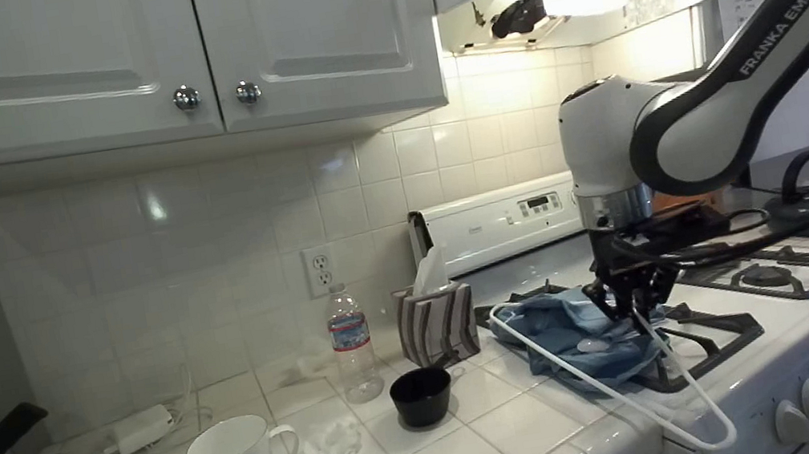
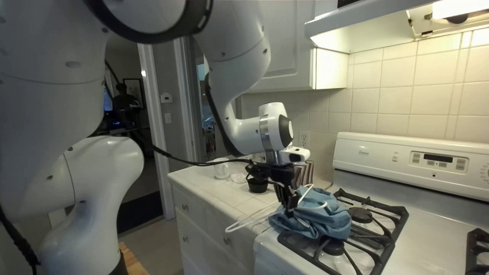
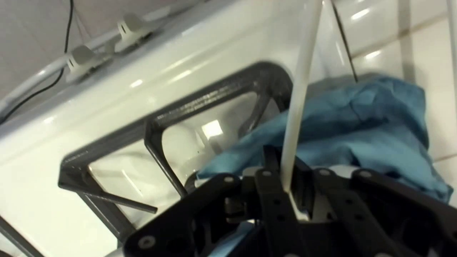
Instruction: Put the hanger on the knob of the top right cabinet door
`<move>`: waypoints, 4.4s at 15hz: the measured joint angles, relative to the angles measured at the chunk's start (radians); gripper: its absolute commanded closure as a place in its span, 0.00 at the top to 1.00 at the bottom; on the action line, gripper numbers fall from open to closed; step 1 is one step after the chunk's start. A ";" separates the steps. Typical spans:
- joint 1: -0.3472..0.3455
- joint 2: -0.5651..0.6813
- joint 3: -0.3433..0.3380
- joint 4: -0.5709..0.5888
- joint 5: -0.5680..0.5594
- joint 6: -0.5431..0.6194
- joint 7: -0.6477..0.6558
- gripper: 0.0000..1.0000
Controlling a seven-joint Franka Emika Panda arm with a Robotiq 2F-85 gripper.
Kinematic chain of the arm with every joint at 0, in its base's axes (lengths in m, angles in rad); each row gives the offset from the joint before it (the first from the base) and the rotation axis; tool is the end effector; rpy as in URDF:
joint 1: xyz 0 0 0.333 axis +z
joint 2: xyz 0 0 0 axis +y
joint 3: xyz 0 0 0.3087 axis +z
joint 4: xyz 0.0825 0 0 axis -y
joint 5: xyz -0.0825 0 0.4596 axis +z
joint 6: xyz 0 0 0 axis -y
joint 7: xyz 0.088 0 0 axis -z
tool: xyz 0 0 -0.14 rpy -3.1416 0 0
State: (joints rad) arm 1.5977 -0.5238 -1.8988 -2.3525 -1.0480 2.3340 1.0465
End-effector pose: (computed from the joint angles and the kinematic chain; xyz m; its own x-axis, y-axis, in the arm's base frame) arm 0.5287 -0.1306 0.1526 0.8307 -0.5395 0.1376 -0.5561 -0.8162 0.1569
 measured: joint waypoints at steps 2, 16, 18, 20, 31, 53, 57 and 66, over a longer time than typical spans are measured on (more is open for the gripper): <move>-0.104 0.092 0.111 -0.118 0.000 0.035 0.055 0.02; -0.509 0.084 0.945 -0.389 -0.074 -0.591 -0.095 0.02; -0.500 0.034 1.011 -0.389 -0.074 -0.701 -0.183 0.02; -0.497 -0.004 1.047 -0.389 -0.127 -0.779 -0.282 0.02; -1.189 0.017 1.130 -0.384 -0.916 -0.290 -0.854 0.02; -1.586 0.202 1.280 -0.197 -1.468 0.215 -0.463 0.02; -1.544 0.236 1.317 -0.100 -1.468 0.215 -0.427 0.02; -1.252 0.224 1.345 0.085 -1.468 0.207 -0.500 0.02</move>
State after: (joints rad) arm 0.3460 -0.2999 -0.5538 -2.2675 -2.5155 2.5414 0.5463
